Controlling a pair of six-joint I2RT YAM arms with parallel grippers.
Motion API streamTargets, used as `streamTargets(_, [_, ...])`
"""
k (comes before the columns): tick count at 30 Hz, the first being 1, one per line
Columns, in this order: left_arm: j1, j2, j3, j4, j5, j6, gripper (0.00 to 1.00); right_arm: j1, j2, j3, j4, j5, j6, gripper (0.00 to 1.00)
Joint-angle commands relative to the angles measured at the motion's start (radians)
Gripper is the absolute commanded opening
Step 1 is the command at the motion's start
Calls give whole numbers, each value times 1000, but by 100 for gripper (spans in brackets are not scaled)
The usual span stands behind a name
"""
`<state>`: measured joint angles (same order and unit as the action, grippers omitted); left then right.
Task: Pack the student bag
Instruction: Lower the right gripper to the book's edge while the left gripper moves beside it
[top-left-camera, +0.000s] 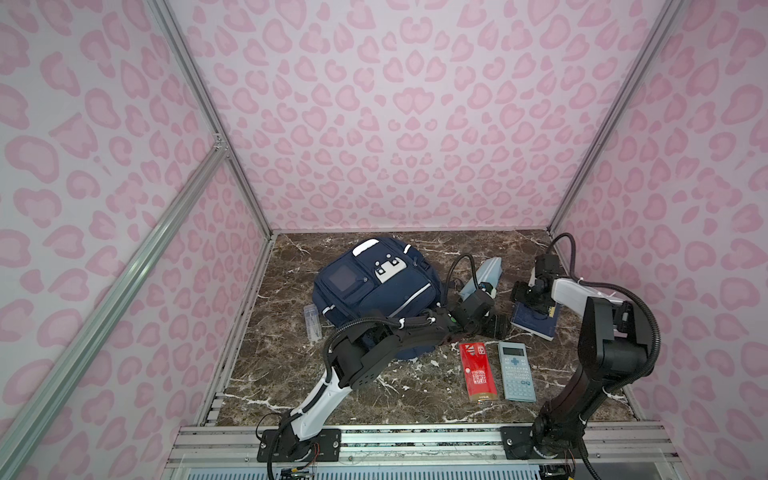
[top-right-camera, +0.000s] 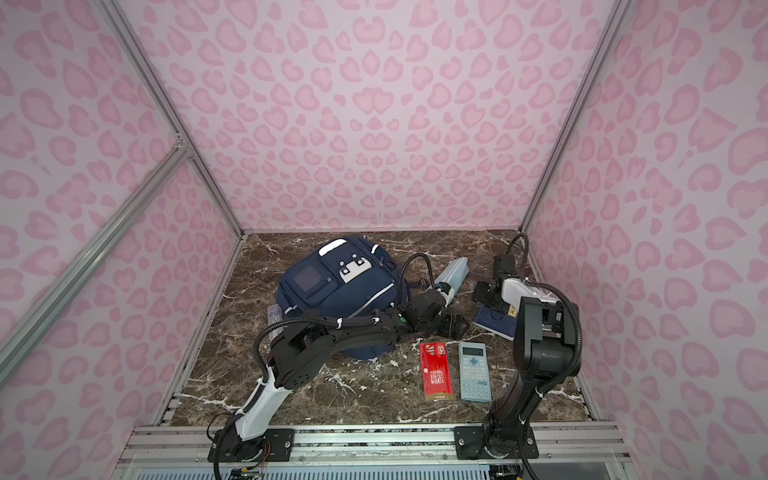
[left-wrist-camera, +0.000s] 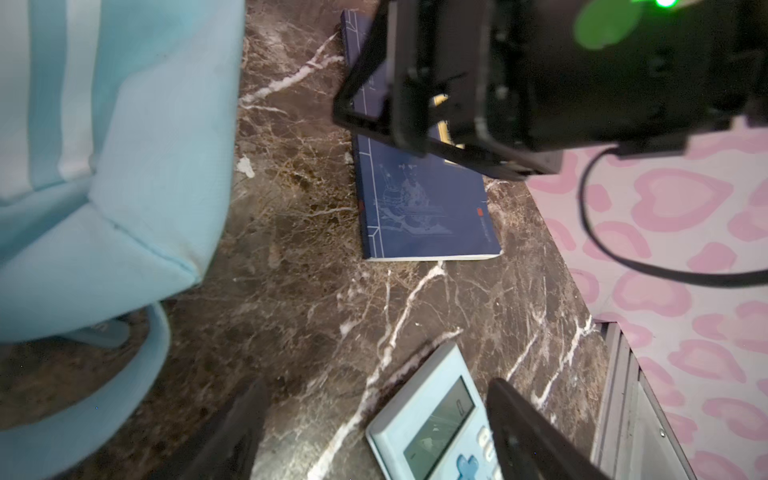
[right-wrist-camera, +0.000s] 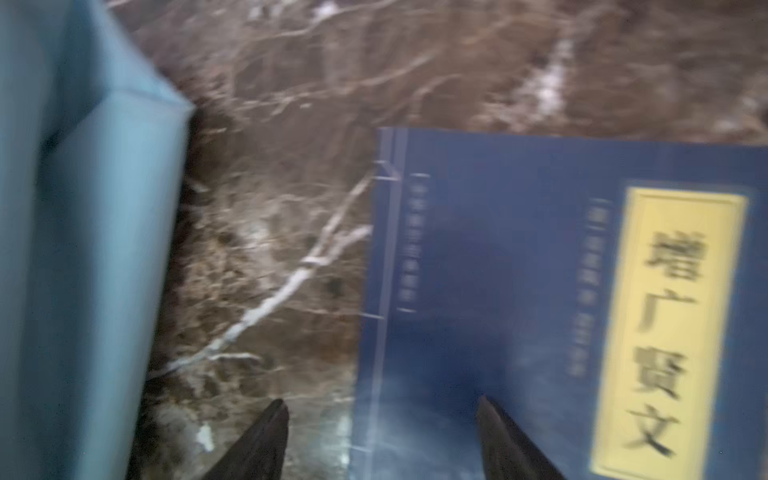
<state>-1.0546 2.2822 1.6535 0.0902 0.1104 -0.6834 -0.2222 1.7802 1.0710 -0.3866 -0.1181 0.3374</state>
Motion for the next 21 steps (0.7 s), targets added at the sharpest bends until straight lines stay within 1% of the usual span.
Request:
streamTargets(1, [-1,17,32,-8,-8,2,87,-78,7,-20,-52,43,77,99])
streamTargets(4, [-2,39,61,-20,3,2,88,-119,51,3,-47,-1,74,99])
streamTargets(6, [-2,54,83,-35,8,4,88,-124,75,12,-40,1,73,98])
streamTargets(7, [-2,63,94,-42,9,7,88,-124,84,17,-38,14,69,97])
streamTargets(9, [-1,78,110,-49,-1,11,89,-122,96,20,-33,1,58,91])
streamTargets(11, [3,99,135,-62,-9,14,89,-111,99,18,-30,-24,38,82])
streamTargets(12, [5,114,154,-71,-5,12,89,-99,100,16,-32,-35,29,80])
streamTargets(14, [10,138,188,-84,-3,9,89,-66,103,18,-43,-40,7,79])
streamTargets(17, [19,167,227,-90,-5,-4,89,4,112,40,-80,3,-37,78])
streamTargets(19, [35,191,231,-65,11,-34,89,41,130,63,-125,29,-49,77])
streamTargets(21, [57,214,231,-35,50,-80,89,71,136,60,-133,12,-50,76])
